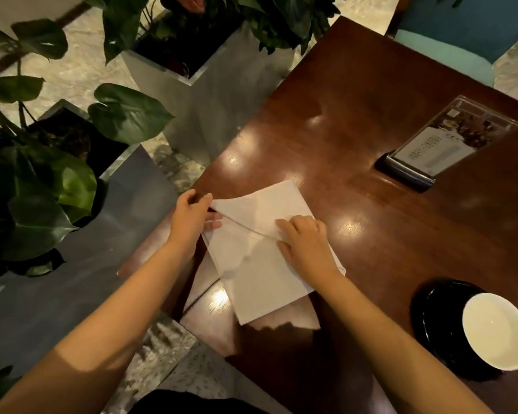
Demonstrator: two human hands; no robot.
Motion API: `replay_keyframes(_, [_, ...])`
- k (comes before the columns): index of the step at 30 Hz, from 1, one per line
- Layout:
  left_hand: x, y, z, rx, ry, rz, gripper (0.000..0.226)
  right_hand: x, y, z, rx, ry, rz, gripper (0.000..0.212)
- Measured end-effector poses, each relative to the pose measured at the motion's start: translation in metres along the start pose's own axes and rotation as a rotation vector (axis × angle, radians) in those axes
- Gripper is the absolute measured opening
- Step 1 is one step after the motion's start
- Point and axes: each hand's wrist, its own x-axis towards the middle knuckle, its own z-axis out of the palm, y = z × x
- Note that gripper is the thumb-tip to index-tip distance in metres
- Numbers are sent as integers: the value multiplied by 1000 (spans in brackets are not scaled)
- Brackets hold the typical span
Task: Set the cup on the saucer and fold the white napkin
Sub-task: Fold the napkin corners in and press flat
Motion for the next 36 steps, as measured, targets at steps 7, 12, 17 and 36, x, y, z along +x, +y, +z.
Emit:
replay_keyframes(7, [2, 5, 6, 250, 1, 67, 9, -63, 34, -19, 50, 88, 228, 15])
replay_keyframes(12, [0, -4, 1, 612, 68, 248, 12, -82, 55, -21, 202, 74, 417, 6])
replay_keyframes(17, [-4, -9, -1, 854, 97, 426, 16, -90, 65, -20, 217, 71, 376, 5])
replay_keyframes(36, [-5, -19, 1, 543, 196, 354, 23, -107, 56, -8, 242, 165, 348, 8])
